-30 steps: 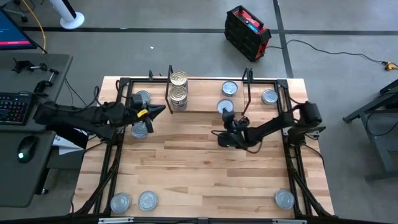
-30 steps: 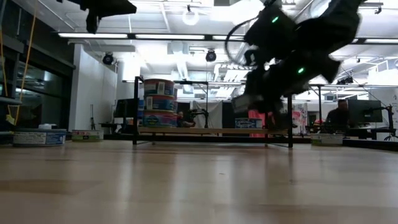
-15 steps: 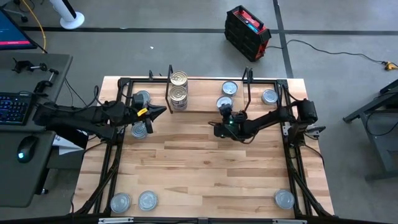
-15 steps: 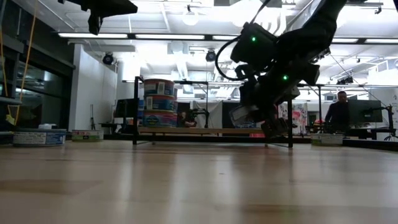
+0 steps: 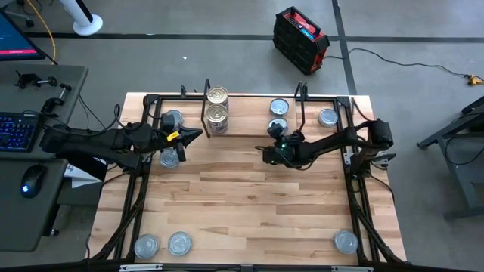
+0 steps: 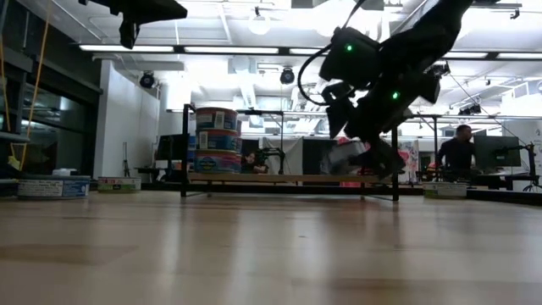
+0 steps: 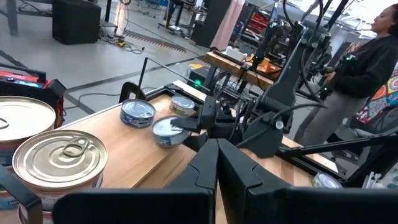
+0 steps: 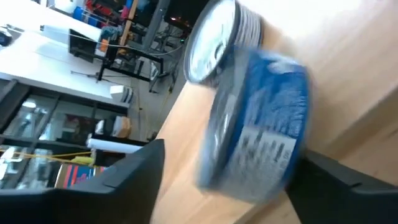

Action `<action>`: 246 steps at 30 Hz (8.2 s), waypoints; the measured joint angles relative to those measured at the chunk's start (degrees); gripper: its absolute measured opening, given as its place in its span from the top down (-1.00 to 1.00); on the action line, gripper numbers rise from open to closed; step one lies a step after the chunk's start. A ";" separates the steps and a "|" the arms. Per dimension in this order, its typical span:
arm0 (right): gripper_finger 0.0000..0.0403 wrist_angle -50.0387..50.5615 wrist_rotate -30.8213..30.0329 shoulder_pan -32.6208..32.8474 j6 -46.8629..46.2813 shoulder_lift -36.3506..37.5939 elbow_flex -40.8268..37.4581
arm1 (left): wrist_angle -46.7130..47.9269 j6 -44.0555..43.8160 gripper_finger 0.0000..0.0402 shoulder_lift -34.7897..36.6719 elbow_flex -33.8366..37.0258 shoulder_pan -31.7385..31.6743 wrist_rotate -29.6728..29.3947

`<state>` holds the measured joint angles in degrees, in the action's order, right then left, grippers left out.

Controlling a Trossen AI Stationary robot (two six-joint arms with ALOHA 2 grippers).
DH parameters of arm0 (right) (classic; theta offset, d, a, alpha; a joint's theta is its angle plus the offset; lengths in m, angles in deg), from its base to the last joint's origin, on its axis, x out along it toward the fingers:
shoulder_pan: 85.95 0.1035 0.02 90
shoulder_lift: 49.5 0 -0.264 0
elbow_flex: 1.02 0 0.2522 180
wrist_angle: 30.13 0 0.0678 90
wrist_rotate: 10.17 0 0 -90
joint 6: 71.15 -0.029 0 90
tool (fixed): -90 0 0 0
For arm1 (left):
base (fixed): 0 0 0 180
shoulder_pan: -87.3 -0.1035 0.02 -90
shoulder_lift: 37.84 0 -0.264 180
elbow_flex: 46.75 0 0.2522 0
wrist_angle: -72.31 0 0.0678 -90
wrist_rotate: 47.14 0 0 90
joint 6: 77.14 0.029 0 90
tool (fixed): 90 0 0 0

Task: Stack canned seafood by type on shelf
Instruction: Stack the blue tuna can on top of the other blue tuna can on the shelf, then put the green white tuna can on the shelf

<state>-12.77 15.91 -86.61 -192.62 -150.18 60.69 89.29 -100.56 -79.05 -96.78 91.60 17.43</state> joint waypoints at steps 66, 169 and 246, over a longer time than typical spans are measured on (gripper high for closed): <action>0.47 8.31 6.18 -11.49 0.93 4.85 7.64 | 7.86 -0.13 1.00 -0.04 -0.04 0.00 -0.01; 0.98 43.75 100.79 51.94 6.82 4.57 7.84 | 11.07 -13.72 1.00 -0.02 -0.04 0.02 12.07; -0.30 41.09 65.11 17.39 50.52 -1.01 21.68 | 15.64 -5.60 1.00 -0.04 -0.02 -4.38 21.52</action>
<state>28.32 81.02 -69.22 -142.10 -151.19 82.37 104.92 -106.16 -79.09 -96.81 87.22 38.95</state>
